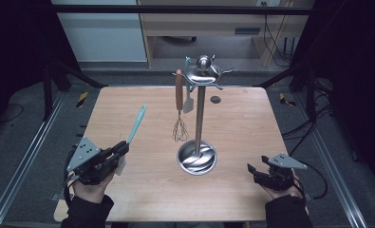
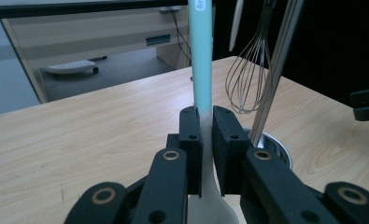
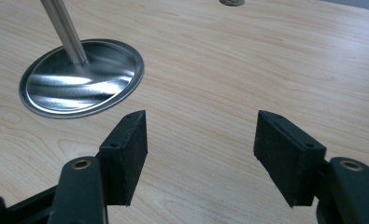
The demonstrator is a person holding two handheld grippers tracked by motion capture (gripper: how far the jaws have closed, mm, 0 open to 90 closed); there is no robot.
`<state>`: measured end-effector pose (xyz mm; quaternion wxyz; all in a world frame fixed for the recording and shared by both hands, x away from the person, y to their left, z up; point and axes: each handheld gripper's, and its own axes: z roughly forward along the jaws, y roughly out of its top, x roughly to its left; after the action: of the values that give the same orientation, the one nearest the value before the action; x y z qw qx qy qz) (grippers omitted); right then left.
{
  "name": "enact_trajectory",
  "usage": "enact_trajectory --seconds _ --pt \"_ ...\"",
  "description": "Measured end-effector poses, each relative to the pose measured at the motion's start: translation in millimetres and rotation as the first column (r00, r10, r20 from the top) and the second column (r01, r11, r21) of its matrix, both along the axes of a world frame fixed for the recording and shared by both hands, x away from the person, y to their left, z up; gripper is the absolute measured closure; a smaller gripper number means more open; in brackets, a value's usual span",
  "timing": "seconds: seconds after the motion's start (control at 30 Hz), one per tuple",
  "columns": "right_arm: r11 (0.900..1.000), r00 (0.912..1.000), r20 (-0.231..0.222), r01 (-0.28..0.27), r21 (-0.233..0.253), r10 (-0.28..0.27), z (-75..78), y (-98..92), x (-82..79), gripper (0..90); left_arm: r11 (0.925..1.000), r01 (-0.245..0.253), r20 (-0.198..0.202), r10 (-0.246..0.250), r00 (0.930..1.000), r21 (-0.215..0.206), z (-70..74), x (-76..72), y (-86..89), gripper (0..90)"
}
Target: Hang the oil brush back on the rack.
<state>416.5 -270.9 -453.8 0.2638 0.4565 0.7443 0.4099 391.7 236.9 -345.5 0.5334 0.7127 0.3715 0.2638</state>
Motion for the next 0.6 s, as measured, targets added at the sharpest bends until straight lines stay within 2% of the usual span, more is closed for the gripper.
enact_trajectory --seconds 0.23,0.43,0.5,0.6 --pt "1.000 0.9999 -0.010 0.002 -0.004 -0.002 -1.0 0.7 0.9 34.7 0.9996 0.017 0.020 -0.017 0.9997 -0.020 8.5 -2.4 -2.2 82.5" --pt "1.000 0.9999 -0.013 0.003 -0.006 -0.003 -2.4 1.8 1.3 34.1 0.9986 0.036 0.062 -0.034 0.9975 -0.039 21.7 -6.2 -5.8 82.5" --pt "1.000 0.9999 -0.010 0.000 -0.013 0.000 -2.7 2.0 1.8 33.9 0.9985 0.045 0.105 -0.041 0.9936 -0.031 26.3 -5.4 -7.2 82.5" --pt "1.000 0.9999 -0.010 0.001 -0.008 -0.002 -2.4 2.6 1.7 33.7 0.9977 0.052 0.101 -0.048 0.9938 -0.043 31.0 -9.6 -11.7 82.5"
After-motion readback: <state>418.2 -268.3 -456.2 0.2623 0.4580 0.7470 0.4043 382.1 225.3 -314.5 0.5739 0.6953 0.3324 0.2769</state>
